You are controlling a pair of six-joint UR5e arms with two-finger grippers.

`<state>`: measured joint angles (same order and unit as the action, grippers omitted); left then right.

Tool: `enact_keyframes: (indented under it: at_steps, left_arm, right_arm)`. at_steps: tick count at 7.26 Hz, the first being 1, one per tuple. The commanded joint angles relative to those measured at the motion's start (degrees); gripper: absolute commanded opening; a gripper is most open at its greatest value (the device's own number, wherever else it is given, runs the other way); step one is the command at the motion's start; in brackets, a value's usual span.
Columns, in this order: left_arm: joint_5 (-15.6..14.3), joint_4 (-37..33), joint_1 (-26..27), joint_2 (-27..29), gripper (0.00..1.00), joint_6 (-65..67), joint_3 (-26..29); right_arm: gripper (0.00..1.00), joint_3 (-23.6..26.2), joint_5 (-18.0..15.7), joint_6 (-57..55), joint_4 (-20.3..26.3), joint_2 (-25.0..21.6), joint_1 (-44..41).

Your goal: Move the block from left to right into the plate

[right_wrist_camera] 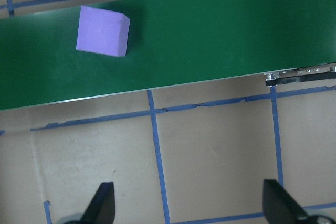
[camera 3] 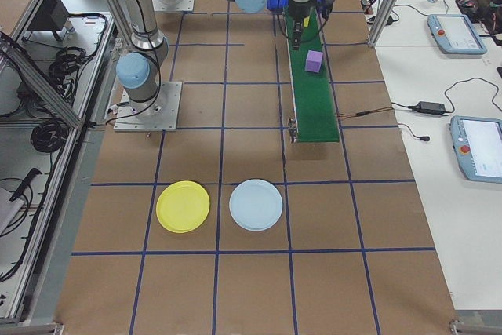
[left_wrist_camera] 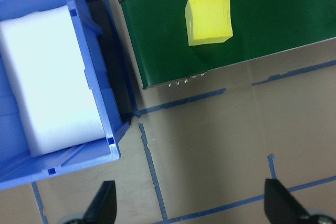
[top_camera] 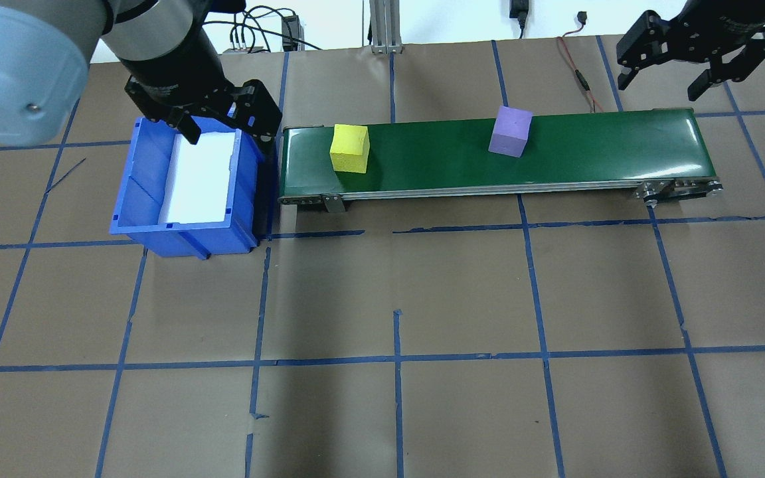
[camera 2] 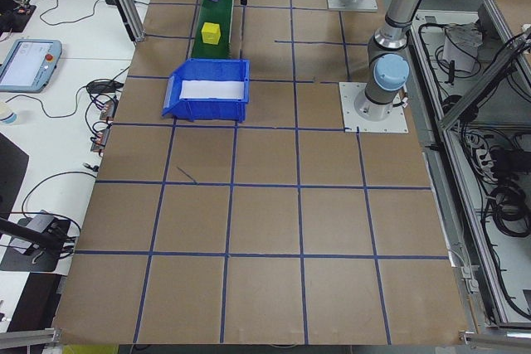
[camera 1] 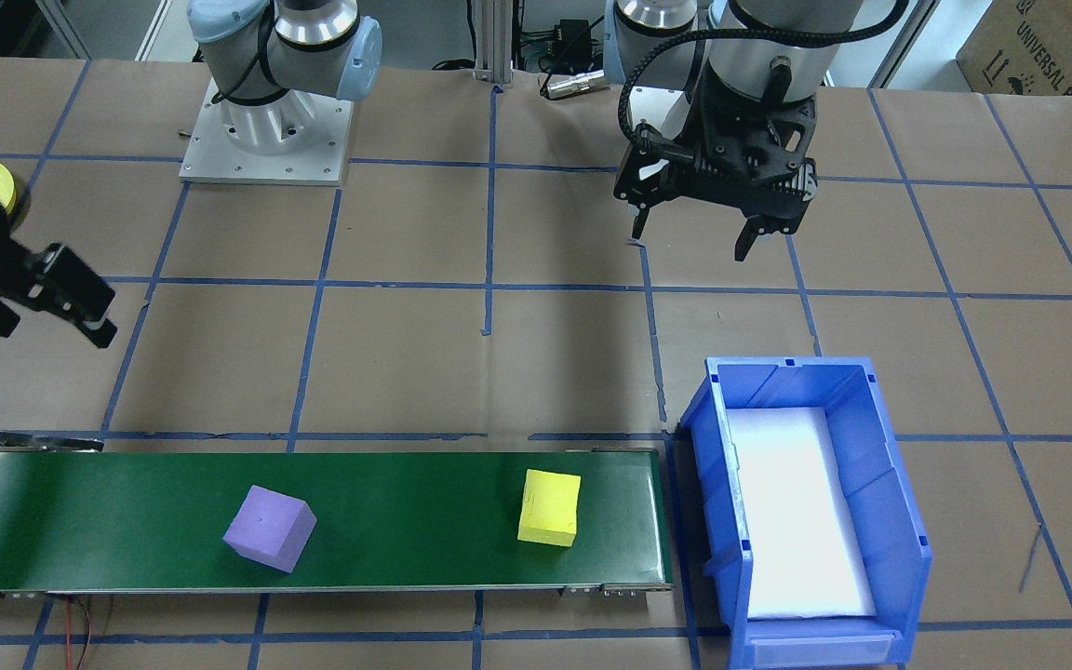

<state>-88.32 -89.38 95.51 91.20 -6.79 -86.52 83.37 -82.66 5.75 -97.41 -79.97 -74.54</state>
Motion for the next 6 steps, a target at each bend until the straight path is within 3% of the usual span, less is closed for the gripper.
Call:
enact_keyframes:
  at_steps: [1,3,4,5,6]
  left_arm:
    - [-0.7,-0.7,-1.2,-3.0,1.00,2.6,-2.4]
    - [-0.6,-0.1,-2.0,-3.6,1.00,8.7,-3.0]
    - [-0.5,0.1,-2.2,-3.6,1.00,9.3,-3.0]
    - [-0.3,0.5,-2.3,-3.6,1.00,9.4,-3.0]
    - [-0.4,4.9,-2.4,-3.4,1.00,9.6,-3.2]
  right_arm:
    - [1.00,-0.2,1.2,2.7,-11.2,8.0,2.7]
    - [1.00,-0.2,1.9,2.4,-15.9,11.2,2.7]
    - [1.00,0.5,5.2,2.0,-16.7,12.3,2.7]
    - [1.00,0.9,6.1,1.9,-16.8,13.3,2.8]
    - [1.00,2.9,6.1,2.3,-20.1,13.1,2.8]
